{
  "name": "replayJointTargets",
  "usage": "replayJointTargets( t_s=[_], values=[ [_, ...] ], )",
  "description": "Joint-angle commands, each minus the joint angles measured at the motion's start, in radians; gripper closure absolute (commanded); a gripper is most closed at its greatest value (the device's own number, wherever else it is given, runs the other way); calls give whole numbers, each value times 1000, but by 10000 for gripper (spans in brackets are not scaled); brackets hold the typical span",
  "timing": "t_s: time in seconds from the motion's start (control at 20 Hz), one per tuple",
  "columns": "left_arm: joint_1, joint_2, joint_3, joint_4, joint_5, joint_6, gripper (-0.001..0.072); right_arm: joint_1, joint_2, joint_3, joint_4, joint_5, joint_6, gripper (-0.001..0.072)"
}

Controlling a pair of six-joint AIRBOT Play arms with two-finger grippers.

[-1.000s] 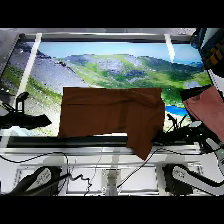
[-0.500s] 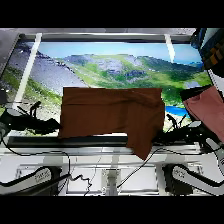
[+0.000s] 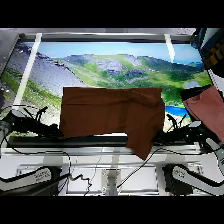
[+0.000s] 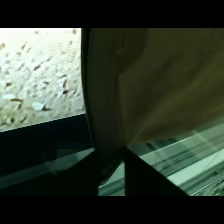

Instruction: Fold the clothes and pants, and hang the long-sleeved shirts on hangers.

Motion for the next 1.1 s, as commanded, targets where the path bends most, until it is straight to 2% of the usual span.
replayJointTargets(
  t_s=[0.0,0.2,0.3,0.45,0.55,0.6,0.7,0.8,0.95,1.05],
  values=[
    [0,0,3,-8,-45,10,696,0,2,10,6,-57,0,695],
    [0,10,26,-66,-31,15,696,0,35,77,157,52,-82,696],
    [0,30,72,-154,-47,50,696,0,81,121,270,112,-112,696],
    [0,59,191,-328,-47,52,696,1,155,189,431,109,-125,696],
    [0,60,268,-463,-27,52,696,18,178,233,533,58,-116,697],
    [0,60,293,-519,11,52,696,42,178,251,572,-6,-83,697],
    [-2,59,308,-607,152,51,696,114,173,272,594,-229,22,696],
    [-2,54,308,-623,306,35,697,195,164,279,599,-505,147,697],
    [-28,31,308,-679,469,33,697,288,140,280,641,-913,364,697],
    [-86,-2,308,-697,596,33,697,336,98,286,645,-1067,482,697]
  ],
)
